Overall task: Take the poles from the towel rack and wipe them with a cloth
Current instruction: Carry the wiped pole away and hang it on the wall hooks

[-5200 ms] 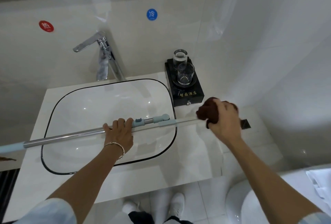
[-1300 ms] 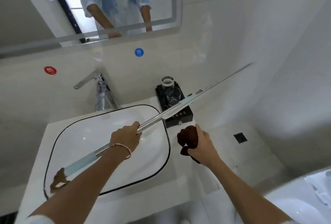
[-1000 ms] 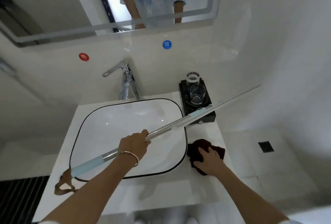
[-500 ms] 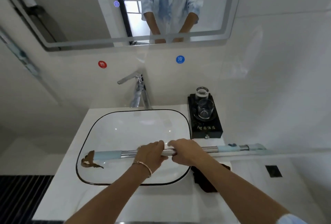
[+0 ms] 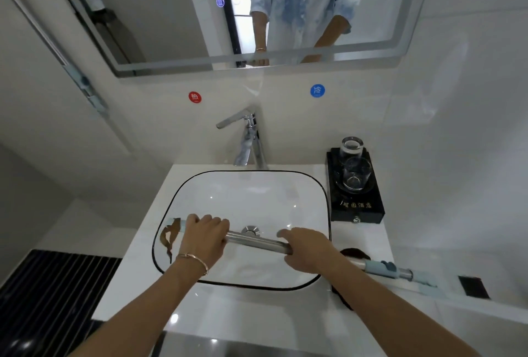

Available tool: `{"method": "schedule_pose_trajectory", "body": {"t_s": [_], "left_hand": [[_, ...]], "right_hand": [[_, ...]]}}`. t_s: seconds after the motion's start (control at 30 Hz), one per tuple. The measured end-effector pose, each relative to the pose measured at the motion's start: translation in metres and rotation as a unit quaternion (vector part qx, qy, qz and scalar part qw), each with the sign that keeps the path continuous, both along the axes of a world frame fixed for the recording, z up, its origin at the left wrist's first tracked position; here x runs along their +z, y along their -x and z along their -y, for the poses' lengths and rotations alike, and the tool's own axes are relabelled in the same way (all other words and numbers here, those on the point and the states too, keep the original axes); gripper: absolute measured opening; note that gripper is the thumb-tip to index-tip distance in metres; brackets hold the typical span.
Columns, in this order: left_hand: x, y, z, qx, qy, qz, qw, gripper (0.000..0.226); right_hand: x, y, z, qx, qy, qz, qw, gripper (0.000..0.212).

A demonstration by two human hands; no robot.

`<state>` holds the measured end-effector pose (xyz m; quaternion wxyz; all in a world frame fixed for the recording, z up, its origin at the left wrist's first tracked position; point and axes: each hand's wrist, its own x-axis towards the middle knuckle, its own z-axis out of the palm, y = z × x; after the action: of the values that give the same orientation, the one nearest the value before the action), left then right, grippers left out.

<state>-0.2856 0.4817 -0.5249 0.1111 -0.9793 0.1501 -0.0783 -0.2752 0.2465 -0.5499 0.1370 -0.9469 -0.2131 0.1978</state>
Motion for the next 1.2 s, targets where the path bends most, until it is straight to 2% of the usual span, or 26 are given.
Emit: {"method": "schedule_pose_trajectory", "body": {"t_s": [0.07, 0.2, 0.3, 0.37, 0.4, 0.43, 0.47, 0.5, 0.53, 0.57, 0.6, 0.63, 0.7, 0.8, 0.97, 1.07, 1.1, 1.2], "left_hand": [[-0.004, 0.004, 0.010, -0.027, 0.031, 0.012, 0.999, 0.040], [-0.013, 0.011, 0.029, -0.055, 0.103, 0.034, 0.993, 0.040], [-0.020, 0.027, 0.020, -0.022, 0.217, 0.054, 0.975, 0.051], [-0.017, 0.046, 0.016, 0.038, 0.309, 0.028, 0.950, 0.042], [-0.016, 0.055, 0.013, 0.091, 0.379, -0.008, 0.921, 0.032], [-0.012, 0.064, 0.012, 0.169, 0.474, -0.066, 0.862, 0.020], [-0.007, 0.068, 0.010, 0.245, 0.579, -0.148, 0.764, 0.007], [-0.001, 0.068, 0.007, 0.318, 0.661, -0.218, 0.643, 0.017], [0.001, 0.066, 0.000, 0.357, 0.718, -0.246, 0.544, 0.033], [0.005, 0.061, -0.007, 0.362, 0.768, -0.232, 0.474, 0.046], [0.009, 0.053, -0.015, 0.353, 0.811, -0.198, 0.422, 0.052], [0.016, 0.046, -0.022, 0.337, 0.844, -0.160, 0.386, 0.053], [0.031, 0.033, -0.030, 0.314, 0.881, -0.102, 0.340, 0.041], [0.045, 0.011, -0.036, 0.303, 0.899, -0.084, 0.305, 0.026], [0.071, -0.028, -0.101, 0.276, 0.935, -0.030, 0.223, 0.037], [0.103, -0.035, -0.179, 0.254, 0.949, 0.011, 0.184, 0.026], [0.117, -0.034, -0.208, 0.244, 0.953, 0.033, 0.177, 0.027], [0.161, -0.023, -0.298, 0.221, 0.950, 0.111, 0.191, 0.027]], "right_hand": [[0.005, 0.005, -0.015, 0.015, -0.036, -0.026, 0.999, 0.054], [0.004, 0.012, -0.043, 0.040, -0.094, -0.067, 0.992, 0.047], [0.001, 0.014, -0.049, 0.020, -0.108, -0.072, 0.991, 0.053], [0.005, 0.010, -0.055, 0.016, -0.111, -0.042, 0.993, 0.052], [0.006, 0.007, -0.059, 0.014, -0.114, -0.030, 0.993, 0.052], [0.008, 0.004, -0.063, 0.016, -0.113, -0.022, 0.993, 0.052], [0.010, 0.003, -0.067, 0.021, -0.105, -0.017, 0.994, 0.052], [0.011, 0.003, -0.071, 0.027, -0.094, -0.013, 0.995, 0.051], [0.012, 0.004, -0.076, 0.034, -0.082, -0.010, 0.996, 0.050], [0.011, 0.006, -0.079, 0.038, -0.072, -0.009, 0.997, 0.050], [0.012, 0.008, -0.081, 0.039, -0.061, -0.006, 0.997, 0.051], [0.014, 0.008, -0.082, 0.037, -0.048, 0.003, 0.998, 0.052], [0.024, 0.002, -0.085, 0.031, -0.017, 0.027, 0.999, 0.054], [0.054, -0.008, -0.099, 0.015, 0.033, 0.075, 0.997, 0.058], [0.115, -0.017, -0.169, 0.015, 0.063, 0.180, 0.982, 0.062], [0.148, -0.013, -0.241, 0.055, 0.049, 0.231, 0.970, 0.062], [0.159, -0.011, -0.270, 0.069, 0.038, 0.245, 0.966, 0.062], [0.193, -0.010, -0.361, 0.107, -0.010, 0.282, 0.953, 0.057]]}}
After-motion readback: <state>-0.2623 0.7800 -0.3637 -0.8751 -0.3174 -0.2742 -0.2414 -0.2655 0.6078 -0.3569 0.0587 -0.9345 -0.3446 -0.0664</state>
